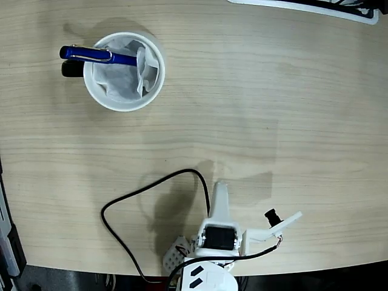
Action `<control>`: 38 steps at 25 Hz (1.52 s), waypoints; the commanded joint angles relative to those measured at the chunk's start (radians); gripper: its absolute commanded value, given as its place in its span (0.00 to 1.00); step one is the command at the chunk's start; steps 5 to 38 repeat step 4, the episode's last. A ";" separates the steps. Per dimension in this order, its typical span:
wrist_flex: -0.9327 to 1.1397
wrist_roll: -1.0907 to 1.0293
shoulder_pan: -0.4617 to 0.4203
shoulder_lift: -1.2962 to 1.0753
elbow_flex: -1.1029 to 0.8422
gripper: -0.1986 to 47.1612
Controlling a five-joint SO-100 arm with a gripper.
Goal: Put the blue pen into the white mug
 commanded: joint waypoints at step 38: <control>0.026 0.009 0.015 0.048 0.008 0.00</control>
